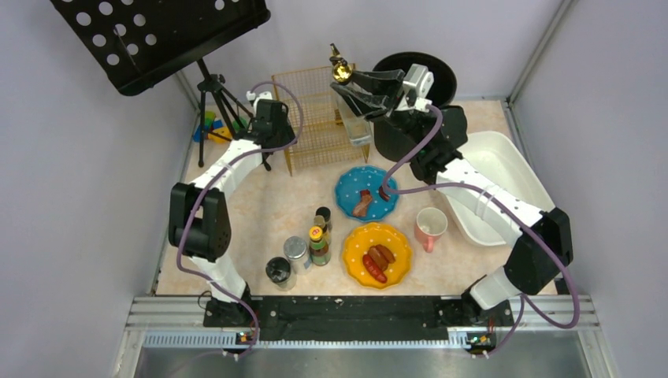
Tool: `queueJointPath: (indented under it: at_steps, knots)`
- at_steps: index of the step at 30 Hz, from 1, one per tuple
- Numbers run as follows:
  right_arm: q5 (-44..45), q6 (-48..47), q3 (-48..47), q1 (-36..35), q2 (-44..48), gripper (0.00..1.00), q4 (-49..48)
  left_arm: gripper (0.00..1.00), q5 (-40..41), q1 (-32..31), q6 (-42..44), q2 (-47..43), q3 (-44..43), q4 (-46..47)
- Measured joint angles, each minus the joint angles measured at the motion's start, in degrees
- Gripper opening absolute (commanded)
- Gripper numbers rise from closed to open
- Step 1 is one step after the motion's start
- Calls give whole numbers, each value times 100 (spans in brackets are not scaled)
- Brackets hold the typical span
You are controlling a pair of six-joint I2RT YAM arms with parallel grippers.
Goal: Clear the kitchen counter
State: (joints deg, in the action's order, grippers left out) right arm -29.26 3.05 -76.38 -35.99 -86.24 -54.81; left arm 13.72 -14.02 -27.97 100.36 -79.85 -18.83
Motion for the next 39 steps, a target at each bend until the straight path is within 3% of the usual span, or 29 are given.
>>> queueJointPath:
  at_steps: [5, 21, 39]
  knots:
    - [-24, 15, 116, 0, 15, 0, -39, 46, -129, 0, 4, 160, 0, 22]
    - [-39, 199, 291, 0, 15, 0, -138, 0, -160, -11, 205, 330, 79, 85]
    - [-35, 326, 411, 0, 227, 0, -98, 0, -103, -190, 306, -129, 684, 280]
